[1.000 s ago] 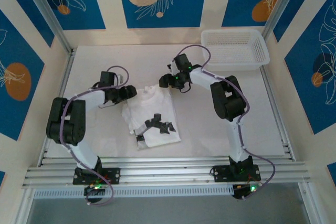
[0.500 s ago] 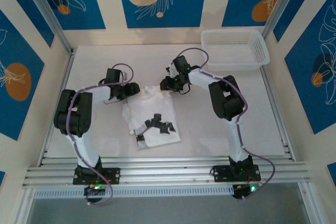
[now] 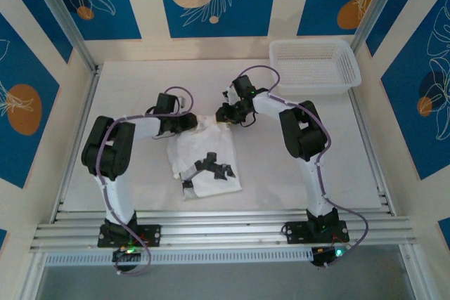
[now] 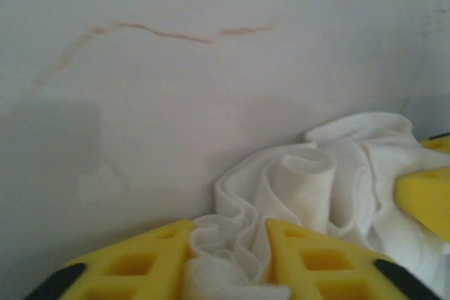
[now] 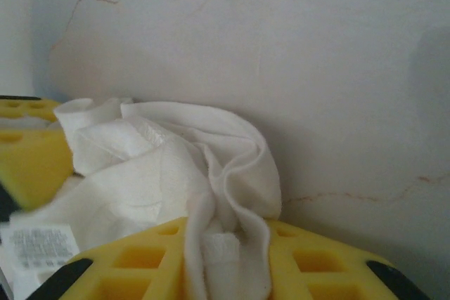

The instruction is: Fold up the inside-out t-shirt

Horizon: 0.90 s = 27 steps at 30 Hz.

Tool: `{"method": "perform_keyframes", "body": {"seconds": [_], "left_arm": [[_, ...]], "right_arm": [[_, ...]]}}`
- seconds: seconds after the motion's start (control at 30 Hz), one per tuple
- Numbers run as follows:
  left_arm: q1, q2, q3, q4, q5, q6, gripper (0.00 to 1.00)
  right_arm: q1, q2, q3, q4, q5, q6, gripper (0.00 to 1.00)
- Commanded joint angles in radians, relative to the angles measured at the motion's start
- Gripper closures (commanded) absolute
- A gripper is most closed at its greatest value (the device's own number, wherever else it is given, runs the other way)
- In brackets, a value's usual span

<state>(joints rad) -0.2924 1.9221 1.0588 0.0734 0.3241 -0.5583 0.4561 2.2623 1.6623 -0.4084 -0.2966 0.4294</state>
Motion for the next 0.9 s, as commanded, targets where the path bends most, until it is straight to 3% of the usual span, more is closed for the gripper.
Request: {"method": "perform_keyframes", "body": {"seconds": [0.0, 0.1, 0.23, 0.33, 0.4, 0.57, 0.87], "left_arm": [[0.001, 0.013, 0.041, -0.019, -0.005, 0.009, 0.58], [0.001, 0.026, 0.051, -0.040, -0.052, 0.006, 0.48], [0.001, 0.056, 0.090, -0.103, -0.141, 0.017, 0.45], [0.002, 0.091, 0.118, -0.086, -0.098, 0.025, 0.57], [0.002, 0.116, 0.140, -0.086, -0.073, 0.015, 0.72], [0.008, 0.098, 0.148, -0.111, -0.114, 0.008, 1.00], [0.076, -0.173, 0.057, -0.135, -0.132, -0.056, 1.00]], "right_arm": [[-0.006, 0.019, 0.014, -0.026, -0.033, 0.009, 0.70], [-0.008, 0.019, 0.016, -0.028, -0.033, 0.009, 0.70], [-0.012, 0.014, 0.015, -0.036, -0.033, 0.005, 0.70], [-0.014, 0.012, 0.016, -0.039, -0.033, 0.006, 0.70], [-0.015, 0.013, 0.017, -0.039, -0.035, 0.012, 0.71], [-0.020, -0.002, 0.017, -0.036, -0.044, 0.026, 0.74], [-0.044, -0.172, -0.051, 0.008, -0.074, 0.055, 0.83]]}}
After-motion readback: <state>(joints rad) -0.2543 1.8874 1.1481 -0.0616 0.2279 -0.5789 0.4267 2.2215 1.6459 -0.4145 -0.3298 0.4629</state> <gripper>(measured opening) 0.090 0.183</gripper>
